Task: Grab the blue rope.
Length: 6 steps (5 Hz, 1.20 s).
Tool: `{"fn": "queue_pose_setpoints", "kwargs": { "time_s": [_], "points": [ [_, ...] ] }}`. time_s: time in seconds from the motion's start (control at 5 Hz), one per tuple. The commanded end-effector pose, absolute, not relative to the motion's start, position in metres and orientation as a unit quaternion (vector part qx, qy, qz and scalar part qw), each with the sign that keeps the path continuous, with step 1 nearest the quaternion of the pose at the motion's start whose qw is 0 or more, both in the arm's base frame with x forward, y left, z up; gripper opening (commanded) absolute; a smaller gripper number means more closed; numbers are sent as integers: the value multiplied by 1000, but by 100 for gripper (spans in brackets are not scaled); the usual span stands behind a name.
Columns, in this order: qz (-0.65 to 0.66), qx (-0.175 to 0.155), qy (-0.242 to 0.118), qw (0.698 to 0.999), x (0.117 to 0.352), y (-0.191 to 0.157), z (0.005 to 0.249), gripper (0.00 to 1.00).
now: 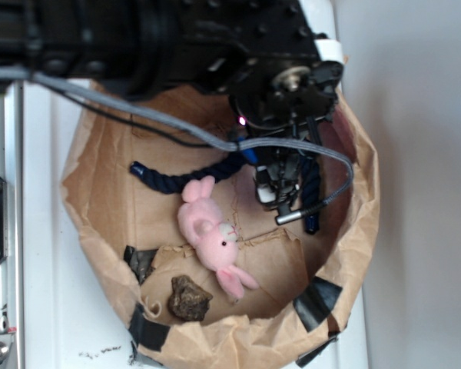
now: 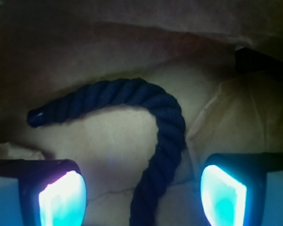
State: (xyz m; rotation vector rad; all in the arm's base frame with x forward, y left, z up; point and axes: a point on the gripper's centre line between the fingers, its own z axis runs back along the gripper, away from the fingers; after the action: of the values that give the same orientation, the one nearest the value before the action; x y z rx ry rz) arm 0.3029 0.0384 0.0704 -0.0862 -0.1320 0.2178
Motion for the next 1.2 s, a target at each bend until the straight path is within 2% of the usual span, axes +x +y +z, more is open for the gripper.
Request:
{"fn": "queue_pose_setpoints", "kwargs": {
  "time_s": [0.0, 0.4, 0.8, 1.0],
  "points": [
    [70, -26, -105, 992, 300, 26, 82, 100],
    [49, -41, -78, 995, 293, 16, 47, 100],
    [45, -32, -51, 997, 294, 15, 22, 100],
    [47, -27, -59, 997, 293, 13, 25, 0]
  ]
}}
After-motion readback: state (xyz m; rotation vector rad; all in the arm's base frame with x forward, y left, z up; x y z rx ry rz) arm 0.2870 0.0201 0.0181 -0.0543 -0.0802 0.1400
